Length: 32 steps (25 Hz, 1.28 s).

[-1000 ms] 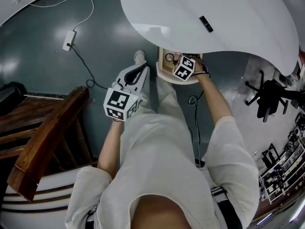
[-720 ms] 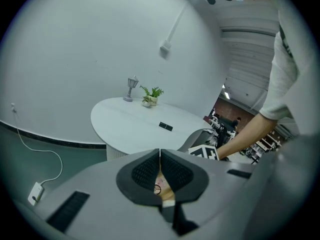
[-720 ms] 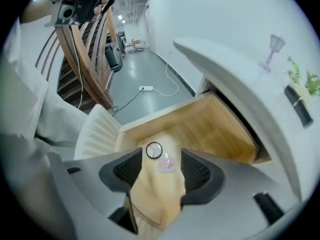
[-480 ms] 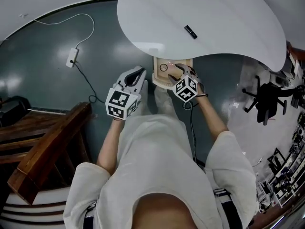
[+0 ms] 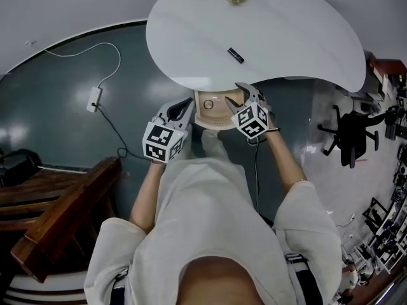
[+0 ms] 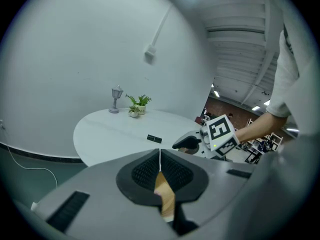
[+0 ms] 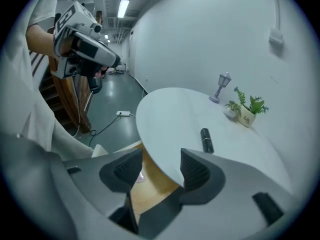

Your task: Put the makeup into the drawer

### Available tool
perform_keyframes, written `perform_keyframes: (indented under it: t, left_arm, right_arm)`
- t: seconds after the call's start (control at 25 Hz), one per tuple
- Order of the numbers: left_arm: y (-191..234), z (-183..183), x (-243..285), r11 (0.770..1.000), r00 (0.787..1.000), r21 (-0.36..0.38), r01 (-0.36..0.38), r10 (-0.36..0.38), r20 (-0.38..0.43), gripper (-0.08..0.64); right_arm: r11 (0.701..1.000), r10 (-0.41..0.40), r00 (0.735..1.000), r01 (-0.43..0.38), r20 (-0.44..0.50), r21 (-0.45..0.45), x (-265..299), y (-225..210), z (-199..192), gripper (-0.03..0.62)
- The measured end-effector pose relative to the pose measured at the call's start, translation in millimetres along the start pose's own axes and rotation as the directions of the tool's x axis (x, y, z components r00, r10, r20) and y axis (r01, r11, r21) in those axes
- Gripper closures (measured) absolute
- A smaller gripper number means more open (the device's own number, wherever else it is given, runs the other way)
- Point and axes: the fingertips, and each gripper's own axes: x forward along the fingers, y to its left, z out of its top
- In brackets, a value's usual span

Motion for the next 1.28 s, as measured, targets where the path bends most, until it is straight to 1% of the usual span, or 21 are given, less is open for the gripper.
perform_keyframes:
  t: [0.12,0.28,0.48,0.56,0.6,0.84,0.92,0.96,1.04,1.12,1.28]
  left_arm:
    - [-3,7,1,1.000,1.000,0.004,-0.002,0.002,0.009,0.546]
    - [0,7,-1,1.000,1.000,-0.001,-0.014,0.014,0.010,0.546]
    - [9,8,-4,0.999,0.999,-0.019,-0.036,0.036,0.013,0.546]
    - [13,11,-6,0.999,0.999,-0.024,-0.047,0.048,0.016,0.546]
    - [15,13,-6,0.998,0.998,-0.027,-0.053,0.054,0.017,0.546]
    - [32,13,-9,0.995,0.997,-0.048,-0.082,0.083,0.012,0.546]
    - [35,11,-9,0.995,0.996,-0.053,-0.086,0.086,0.009,0.546]
    - [36,11,-8,0.995,0.996,-0.056,-0.087,0.088,0.009,0.546]
    - [38,10,-7,0.994,0.996,-0.059,-0.089,0.089,0.009,0.546]
    - [39,10,-7,0.994,0.996,-0.059,-0.088,0.088,0.006,0.546]
    - [37,8,-7,0.995,0.996,-0.057,-0.085,0.085,0.005,0.546]
  right_arm:
    - [0.999,-0.045,0.999,0.045,0.009,0.002,1,-35,9,0.365]
    - [0.996,-0.084,0.996,0.084,0.015,0.009,11,-74,24,0.372]
    - [0.996,-0.091,0.996,0.091,0.004,0.010,31,-107,38,0.386]
    - [0.996,-0.083,0.996,0.083,-0.013,0.013,40,-116,38,0.419]
    - [0.997,-0.073,0.997,0.074,-0.027,0.020,44,-120,36,0.422]
    - [0.997,0.004,0.994,0.006,-0.112,0.083,71,-130,19,0.437]
    - [0.996,0.026,0.989,-0.012,-0.144,0.093,77,-129,11,0.447]
    - [0.995,0.034,0.987,-0.018,-0.156,0.099,79,-129,7,0.465]
    - [0.993,0.042,0.986,-0.024,-0.159,0.116,82,-127,3,0.497]
    - [0.992,0.046,0.987,-0.027,-0.154,0.126,83,-127,3,0.499]
    - [0.994,0.059,0.983,-0.042,-0.173,0.103,83,-124,4,0.500]
